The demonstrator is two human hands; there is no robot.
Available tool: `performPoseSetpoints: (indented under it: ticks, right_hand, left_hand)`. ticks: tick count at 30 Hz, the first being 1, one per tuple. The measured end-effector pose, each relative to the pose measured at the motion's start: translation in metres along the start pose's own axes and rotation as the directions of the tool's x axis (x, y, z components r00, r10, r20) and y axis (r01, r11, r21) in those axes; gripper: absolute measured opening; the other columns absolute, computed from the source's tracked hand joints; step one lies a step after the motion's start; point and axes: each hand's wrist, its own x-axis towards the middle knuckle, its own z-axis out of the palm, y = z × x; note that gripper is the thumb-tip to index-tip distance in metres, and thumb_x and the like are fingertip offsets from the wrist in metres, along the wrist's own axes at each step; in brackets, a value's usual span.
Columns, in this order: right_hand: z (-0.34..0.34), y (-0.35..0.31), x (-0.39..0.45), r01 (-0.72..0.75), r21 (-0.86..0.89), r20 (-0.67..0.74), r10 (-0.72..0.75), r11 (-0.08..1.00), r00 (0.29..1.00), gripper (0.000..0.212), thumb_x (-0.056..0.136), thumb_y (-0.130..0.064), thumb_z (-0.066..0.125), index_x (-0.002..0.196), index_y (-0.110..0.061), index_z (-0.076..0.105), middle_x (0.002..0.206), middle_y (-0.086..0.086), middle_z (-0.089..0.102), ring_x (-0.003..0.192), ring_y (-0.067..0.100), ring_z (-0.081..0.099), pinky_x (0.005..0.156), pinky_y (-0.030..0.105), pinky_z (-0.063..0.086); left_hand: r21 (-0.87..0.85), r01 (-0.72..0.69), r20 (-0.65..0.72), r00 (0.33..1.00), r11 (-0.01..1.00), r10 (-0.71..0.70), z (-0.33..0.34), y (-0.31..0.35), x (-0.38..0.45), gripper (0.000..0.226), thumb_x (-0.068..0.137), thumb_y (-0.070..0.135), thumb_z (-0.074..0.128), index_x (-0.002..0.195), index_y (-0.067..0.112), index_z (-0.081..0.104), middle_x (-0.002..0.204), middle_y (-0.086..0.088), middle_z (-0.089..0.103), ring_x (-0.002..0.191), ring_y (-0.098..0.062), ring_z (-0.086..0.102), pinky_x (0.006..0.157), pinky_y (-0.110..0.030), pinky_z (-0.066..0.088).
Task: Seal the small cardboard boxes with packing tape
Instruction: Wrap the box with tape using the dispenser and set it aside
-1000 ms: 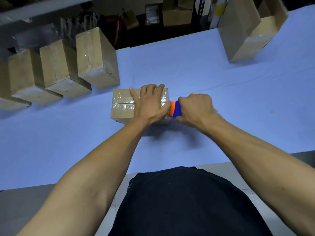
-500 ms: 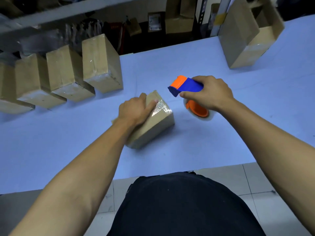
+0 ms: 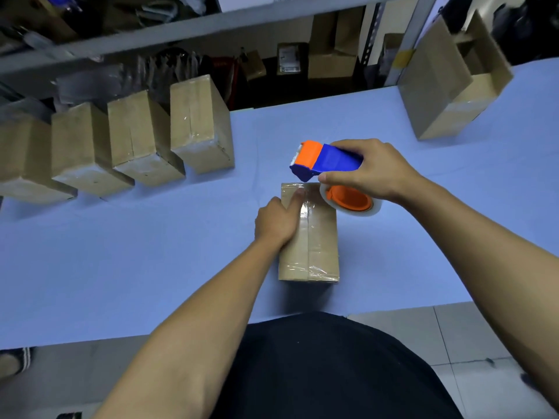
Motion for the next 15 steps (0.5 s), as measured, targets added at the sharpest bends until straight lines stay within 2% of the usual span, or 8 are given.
performPoseSetpoints:
  ticks: [2, 3, 5, 7, 9, 10, 13, 15]
  right_hand:
    - [-0.003, -0.002, -0.003, 0.037, 0.005, 0.004, -0.037, 0.999, 0.999, 0.066, 0.066, -0.068, 0.071, 0.124, -0.039, 0.061, 0.112, -0.016, 0.065, 0.099, 0.016, 0.060, 0.086, 0.041, 0.054]
    - [-0.004, -0.003, -0.004, 0.058, 0.018, 0.005, -0.058, 0.998, 0.998, 0.065, 0.067, -0.065, 0.074, 0.125, -0.039, 0.060, 0.113, -0.017, 0.064, 0.100, 0.015, 0.060, 0.088, 0.041, 0.054]
    - [-0.007, -0.003, -0.005, 0.086, 0.054, 0.000, -0.086, 0.995, 0.996, 0.062, 0.071, -0.055, 0.081, 0.126, -0.037, 0.060, 0.114, -0.018, 0.064, 0.102, 0.012, 0.061, 0.090, 0.040, 0.053]
    - [-0.010, -0.005, -0.006, 0.101, 0.086, 0.001, -0.101, 0.991, 0.995, 0.062, 0.073, -0.049, 0.084, 0.128, -0.035, 0.059, 0.116, -0.017, 0.063, 0.103, 0.011, 0.061, 0.090, 0.034, 0.054]
    - [-0.010, -0.006, -0.005, 0.108, 0.097, 0.012, -0.110, 0.989, 0.994, 0.067, 0.073, -0.050, 0.083, 0.132, -0.034, 0.056, 0.120, -0.016, 0.061, 0.105, 0.011, 0.059, 0.086, 0.026, 0.052]
    - [-0.010, -0.007, -0.005, 0.106, 0.100, 0.022, -0.109, 0.989, 0.994, 0.070, 0.073, -0.050, 0.082, 0.135, -0.033, 0.054, 0.122, -0.016, 0.059, 0.106, 0.011, 0.058, 0.084, 0.024, 0.050]
    - [-0.011, -0.007, -0.004, 0.110, 0.091, 0.040, -0.114, 0.990, 0.993, 0.073, 0.074, -0.050, 0.081, 0.138, -0.032, 0.051, 0.126, -0.014, 0.058, 0.109, 0.012, 0.057, 0.084, 0.024, 0.050]
    - [-0.013, -0.006, -0.003, 0.123, 0.053, 0.026, -0.125, 0.991, 0.992, 0.069, 0.074, -0.053, 0.081, 0.135, -0.034, 0.054, 0.122, -0.015, 0.059, 0.107, 0.013, 0.057, 0.088, 0.031, 0.052]
  left_hand:
    - [-0.091, -0.040, -0.044, 0.998, 0.995, 0.036, -0.008, 0.000, 0.002, 0.063, 0.096, 0.066, 0.036, 0.118, 0.014, 0.061, 0.119, -0.007, 0.064, 0.113, -0.029, 0.058, 0.086, -0.036, 0.043]
    - [-0.162, -0.086, -0.134, 0.989, 0.983, 0.064, -0.014, 0.003, 0.002, 0.056, 0.099, 0.061, 0.037, 0.116, 0.014, 0.062, 0.118, -0.005, 0.066, 0.111, -0.026, 0.059, 0.088, -0.035, 0.044]
    - [-0.390, -0.149, -0.233, 0.971, 0.908, 0.059, -0.033, 0.014, 0.004, 0.046, 0.102, 0.053, 0.039, 0.105, 0.015, 0.064, 0.107, -0.003, 0.069, 0.097, -0.022, 0.064, 0.081, -0.032, 0.046]
    - [-0.626, -0.036, 0.005, 0.999, 0.779, 0.050, -0.052, 0.027, 0.010, 0.052, 0.102, 0.055, 0.039, 0.109, 0.012, 0.067, 0.102, -0.002, 0.072, 0.080, -0.018, 0.068, 0.071, -0.030, 0.050]
    - [-0.706, 0.118, 0.281, 0.952, 0.699, 0.123, -0.068, 0.036, 0.012, 0.052, 0.099, 0.056, 0.045, 0.110, 0.010, 0.068, 0.097, -0.002, 0.073, 0.071, -0.015, 0.066, 0.066, -0.026, 0.051]
    - [-0.718, 0.154, 0.345, 0.926, 0.679, 0.154, -0.072, 0.039, 0.012, 0.044, 0.099, 0.051, 0.051, 0.104, 0.011, 0.069, 0.091, -0.002, 0.072, 0.068, -0.015, 0.063, 0.066, -0.027, 0.051]
    - [-0.770, 0.136, 0.331, 0.920, 0.624, 0.209, -0.078, 0.045, 0.014, 0.017, 0.097, 0.024, 0.063, 0.082, 0.016, 0.066, 0.077, -0.002, 0.063, 0.065, -0.014, 0.054, 0.061, -0.025, 0.046]
    - [-0.773, 0.085, 0.288, 0.930, 0.628, 0.229, -0.079, 0.048, 0.015, 0.012, 0.095, 0.015, 0.064, 0.083, 0.014, 0.067, 0.075, -0.002, 0.063, 0.062, -0.013, 0.053, 0.057, -0.023, 0.046]
